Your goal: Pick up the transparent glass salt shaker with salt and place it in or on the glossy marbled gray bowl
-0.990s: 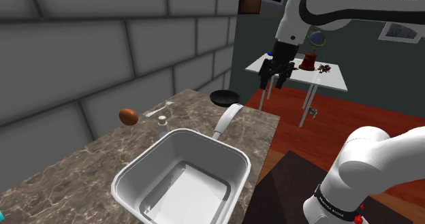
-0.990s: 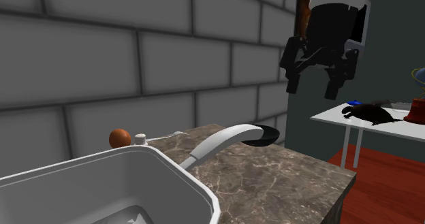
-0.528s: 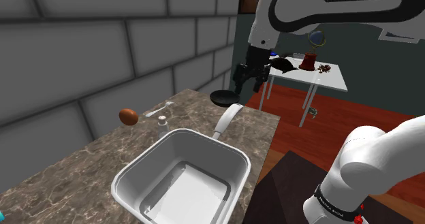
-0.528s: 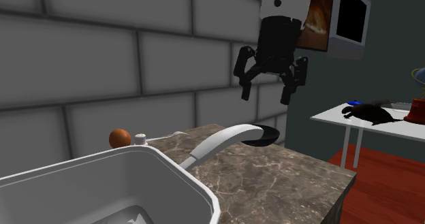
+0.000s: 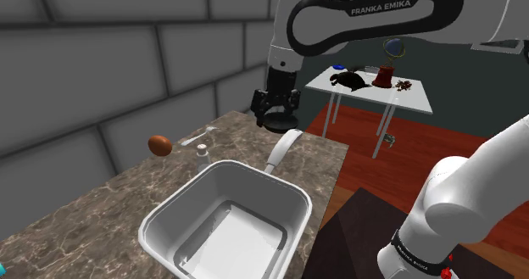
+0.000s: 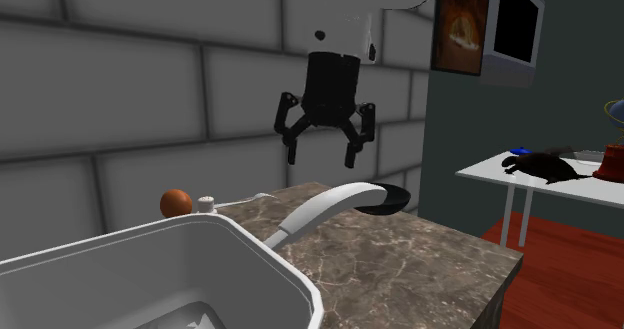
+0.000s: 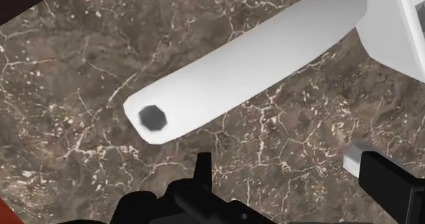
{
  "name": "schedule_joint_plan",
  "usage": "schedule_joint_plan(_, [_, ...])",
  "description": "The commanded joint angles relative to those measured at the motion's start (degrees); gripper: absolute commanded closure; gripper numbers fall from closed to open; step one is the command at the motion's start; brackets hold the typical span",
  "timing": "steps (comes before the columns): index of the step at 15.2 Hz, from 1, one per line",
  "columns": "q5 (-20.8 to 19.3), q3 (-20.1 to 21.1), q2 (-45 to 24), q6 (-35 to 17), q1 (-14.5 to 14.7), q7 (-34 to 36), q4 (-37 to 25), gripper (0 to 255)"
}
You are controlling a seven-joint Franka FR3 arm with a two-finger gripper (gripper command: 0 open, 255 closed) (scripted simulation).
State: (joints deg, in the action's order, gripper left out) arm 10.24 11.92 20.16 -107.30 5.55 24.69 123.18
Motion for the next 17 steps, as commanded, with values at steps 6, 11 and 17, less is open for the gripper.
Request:
schedule_joint_plan(6, [-3.95,5.55,-14.75,-2.92,1.55,8.31,-11.80,0])
schedule_joint_plan(11, [-8.83,8.09,-26.16,-2.88,3.83,14.42,-22.48,0])
schedule_joint_plan(17, [-13.28,8.80,-36.16,-2.64,6.97,18.84,-31.76,0])
